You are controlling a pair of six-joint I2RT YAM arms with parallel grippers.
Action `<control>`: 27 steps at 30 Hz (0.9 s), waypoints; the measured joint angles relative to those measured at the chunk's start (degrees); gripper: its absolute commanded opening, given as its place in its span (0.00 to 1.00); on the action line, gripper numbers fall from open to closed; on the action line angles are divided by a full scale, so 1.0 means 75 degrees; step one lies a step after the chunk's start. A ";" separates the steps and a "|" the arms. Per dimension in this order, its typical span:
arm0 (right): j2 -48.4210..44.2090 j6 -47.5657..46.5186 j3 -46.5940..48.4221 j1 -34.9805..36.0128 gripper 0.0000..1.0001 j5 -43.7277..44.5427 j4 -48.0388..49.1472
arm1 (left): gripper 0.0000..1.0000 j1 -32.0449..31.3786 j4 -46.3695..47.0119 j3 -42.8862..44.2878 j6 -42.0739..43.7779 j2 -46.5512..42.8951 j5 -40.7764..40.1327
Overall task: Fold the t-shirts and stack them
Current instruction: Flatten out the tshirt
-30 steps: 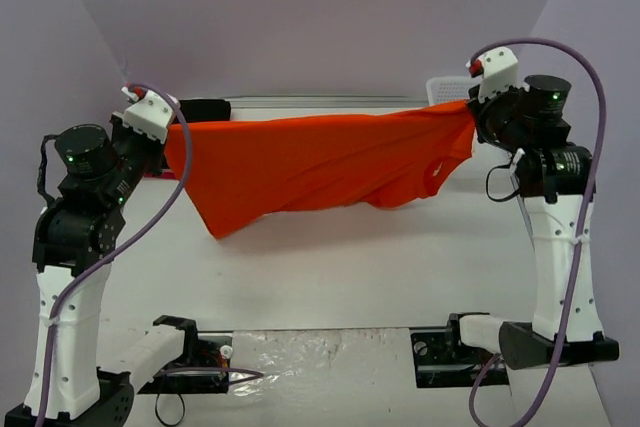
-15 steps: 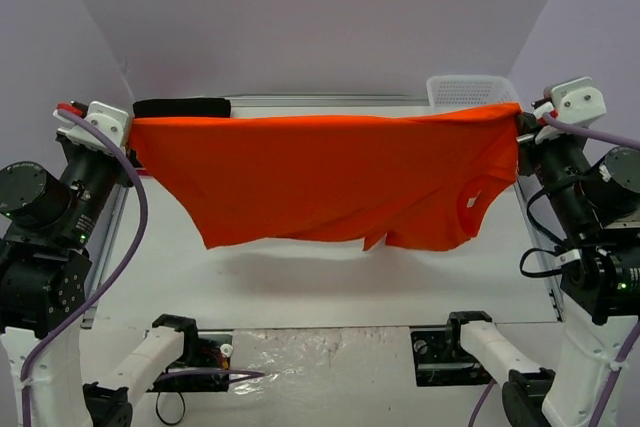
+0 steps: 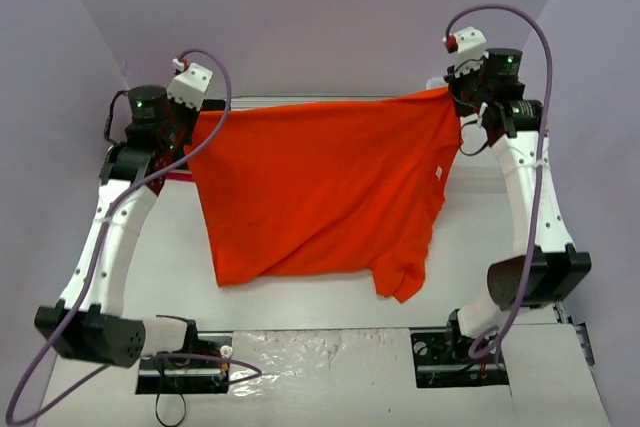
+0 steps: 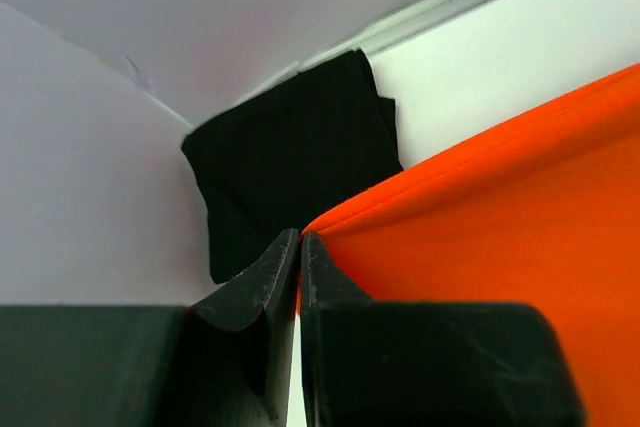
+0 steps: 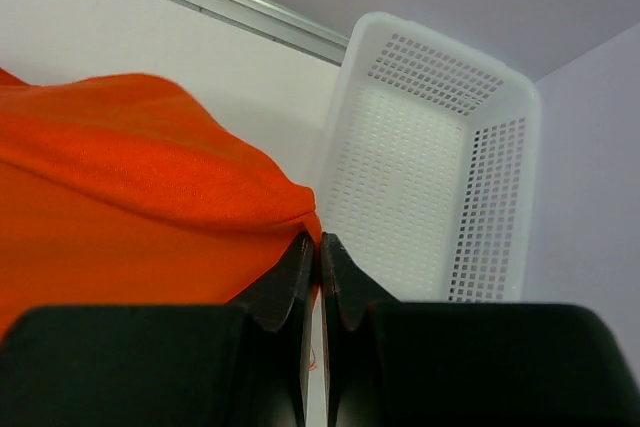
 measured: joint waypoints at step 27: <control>-0.4103 0.0294 -0.0886 0.0015 0.00 0.0099 -0.0041 | 0.02 0.0047 -0.0685 0.0338 -0.0303 -0.2457 0.0242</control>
